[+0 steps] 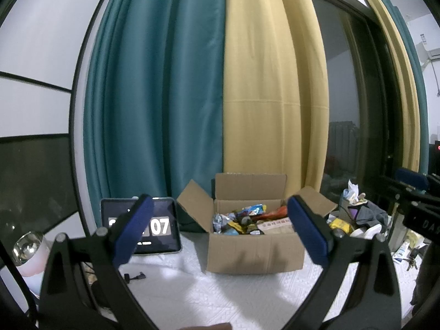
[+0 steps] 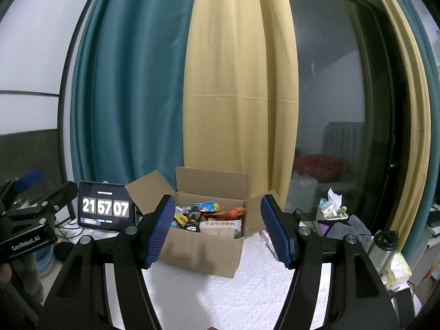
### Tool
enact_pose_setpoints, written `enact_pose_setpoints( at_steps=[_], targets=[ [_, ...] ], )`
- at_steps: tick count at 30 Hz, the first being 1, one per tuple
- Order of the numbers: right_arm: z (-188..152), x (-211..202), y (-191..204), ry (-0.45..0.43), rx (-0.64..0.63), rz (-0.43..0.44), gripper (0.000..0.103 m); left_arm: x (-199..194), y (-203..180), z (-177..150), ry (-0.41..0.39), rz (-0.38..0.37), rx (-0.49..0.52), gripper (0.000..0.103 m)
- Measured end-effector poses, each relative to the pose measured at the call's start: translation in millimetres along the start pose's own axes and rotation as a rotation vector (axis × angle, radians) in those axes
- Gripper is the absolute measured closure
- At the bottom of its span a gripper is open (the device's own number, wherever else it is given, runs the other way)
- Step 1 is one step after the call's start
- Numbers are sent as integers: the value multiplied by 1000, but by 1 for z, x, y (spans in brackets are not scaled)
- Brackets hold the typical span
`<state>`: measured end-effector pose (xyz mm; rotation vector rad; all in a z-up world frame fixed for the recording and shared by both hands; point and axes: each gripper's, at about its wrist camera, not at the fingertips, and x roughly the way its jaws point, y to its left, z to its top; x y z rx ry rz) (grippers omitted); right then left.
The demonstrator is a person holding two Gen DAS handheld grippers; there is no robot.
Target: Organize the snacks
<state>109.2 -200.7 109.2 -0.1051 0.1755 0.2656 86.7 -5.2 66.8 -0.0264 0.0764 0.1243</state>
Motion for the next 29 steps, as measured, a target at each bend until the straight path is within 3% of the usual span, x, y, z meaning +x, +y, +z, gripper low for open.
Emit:
enact_pose_setpoints(
  at_steps=[19,29],
  targets=[
    [-1,1,-10,0,1,-7,35,-2,-5,-1,6,12,1,5],
    [-3,18,-16,43,-2,3,35,16,-13,-9,23,8,38,5]
  ],
)
